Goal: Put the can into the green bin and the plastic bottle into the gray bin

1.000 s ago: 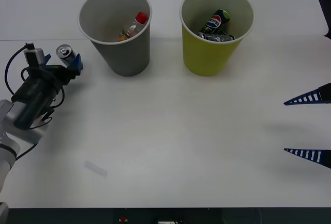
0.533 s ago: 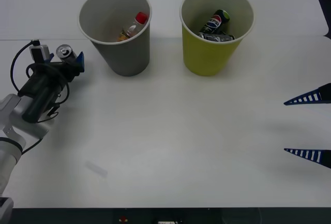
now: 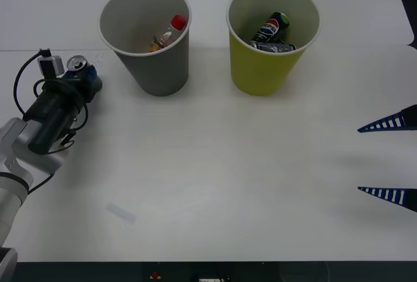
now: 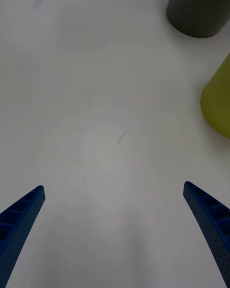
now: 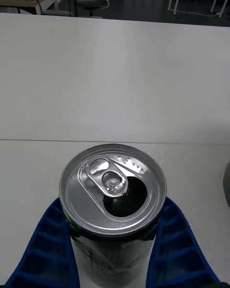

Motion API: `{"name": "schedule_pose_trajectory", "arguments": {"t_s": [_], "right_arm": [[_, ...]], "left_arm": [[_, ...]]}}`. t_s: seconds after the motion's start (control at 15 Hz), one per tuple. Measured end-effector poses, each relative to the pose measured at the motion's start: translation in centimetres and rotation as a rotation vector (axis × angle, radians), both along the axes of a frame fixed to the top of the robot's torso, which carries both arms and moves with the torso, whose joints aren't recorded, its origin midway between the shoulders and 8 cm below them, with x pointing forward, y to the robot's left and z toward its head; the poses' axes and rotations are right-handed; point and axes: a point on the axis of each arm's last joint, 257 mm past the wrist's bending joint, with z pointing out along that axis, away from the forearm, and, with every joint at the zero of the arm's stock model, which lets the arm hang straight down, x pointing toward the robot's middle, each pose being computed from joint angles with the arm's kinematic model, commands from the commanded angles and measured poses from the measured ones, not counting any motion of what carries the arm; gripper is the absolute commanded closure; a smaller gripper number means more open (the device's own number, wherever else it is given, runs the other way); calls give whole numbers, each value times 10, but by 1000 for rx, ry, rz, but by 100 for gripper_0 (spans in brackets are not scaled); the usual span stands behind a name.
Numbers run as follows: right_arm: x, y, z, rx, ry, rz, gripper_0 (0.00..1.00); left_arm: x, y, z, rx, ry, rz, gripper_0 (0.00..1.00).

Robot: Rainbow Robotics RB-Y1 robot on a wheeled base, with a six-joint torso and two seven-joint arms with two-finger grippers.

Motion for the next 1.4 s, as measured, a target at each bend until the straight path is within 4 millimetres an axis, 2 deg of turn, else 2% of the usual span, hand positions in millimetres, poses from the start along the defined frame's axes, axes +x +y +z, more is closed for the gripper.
{"name": "schedule_pose_trajectory", "arguments": {"t_s": [0.73,0.93,1.13,1.4], "right_arm": [[0,0,0,0,0,0,0],[0,0,0,0,0,0,0],[0,0,0,0,0,0,0],[0,0,0,0,0,0,0]], "left_arm": [[-8,-5,5,29,-28,-75,100],[-30,5,-2,44,-35,-150,100],[-62,8,-5,13,-9,-287,100],[-112,7,14,31,74,-391,100]]}}
